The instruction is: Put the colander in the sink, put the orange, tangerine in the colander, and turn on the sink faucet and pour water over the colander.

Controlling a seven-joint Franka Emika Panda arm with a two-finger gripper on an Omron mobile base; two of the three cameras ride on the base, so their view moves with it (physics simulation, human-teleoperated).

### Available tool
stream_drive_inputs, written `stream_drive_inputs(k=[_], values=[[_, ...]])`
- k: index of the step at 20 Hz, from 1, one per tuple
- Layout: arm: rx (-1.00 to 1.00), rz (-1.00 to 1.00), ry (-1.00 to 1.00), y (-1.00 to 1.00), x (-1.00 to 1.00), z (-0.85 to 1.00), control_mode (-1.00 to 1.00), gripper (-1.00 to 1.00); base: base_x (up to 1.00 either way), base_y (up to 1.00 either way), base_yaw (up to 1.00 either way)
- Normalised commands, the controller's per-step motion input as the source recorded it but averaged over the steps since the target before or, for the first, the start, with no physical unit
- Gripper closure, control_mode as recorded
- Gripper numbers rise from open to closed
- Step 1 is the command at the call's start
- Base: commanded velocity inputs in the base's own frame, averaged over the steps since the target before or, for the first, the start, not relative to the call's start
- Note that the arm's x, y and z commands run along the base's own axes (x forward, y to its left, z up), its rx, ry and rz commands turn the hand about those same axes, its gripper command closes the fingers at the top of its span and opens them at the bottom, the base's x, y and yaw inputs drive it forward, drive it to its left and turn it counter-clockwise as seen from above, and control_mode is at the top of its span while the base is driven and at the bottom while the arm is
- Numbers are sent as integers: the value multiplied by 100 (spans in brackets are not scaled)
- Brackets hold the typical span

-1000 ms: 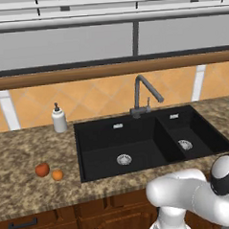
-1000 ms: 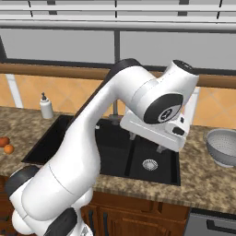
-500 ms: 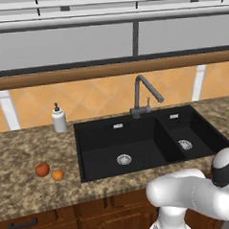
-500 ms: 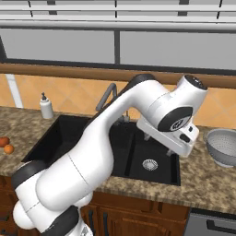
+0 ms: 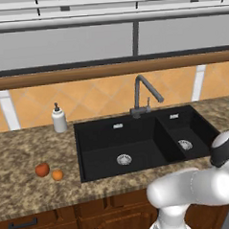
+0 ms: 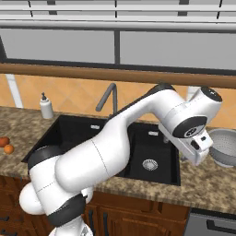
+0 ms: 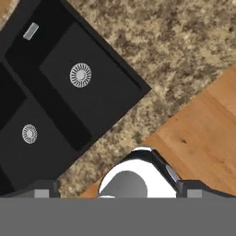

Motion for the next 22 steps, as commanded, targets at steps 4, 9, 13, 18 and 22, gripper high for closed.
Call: stream_drive_inputs(k=[4,9,13,18,22], values=[[16,-24,10,-74,22,-13,-100,-100,0,0,0],[14,-22,0,-63,23,-19,-100,-100,0,0,0],[11,-19,0,-48,36,-25,-100,-100,0,0,0],[6,-13,0,-29,45,-27,-100,-100,0,0,0],[2,-7,0,-23,42,-25,-100,-100,0,0,0]])
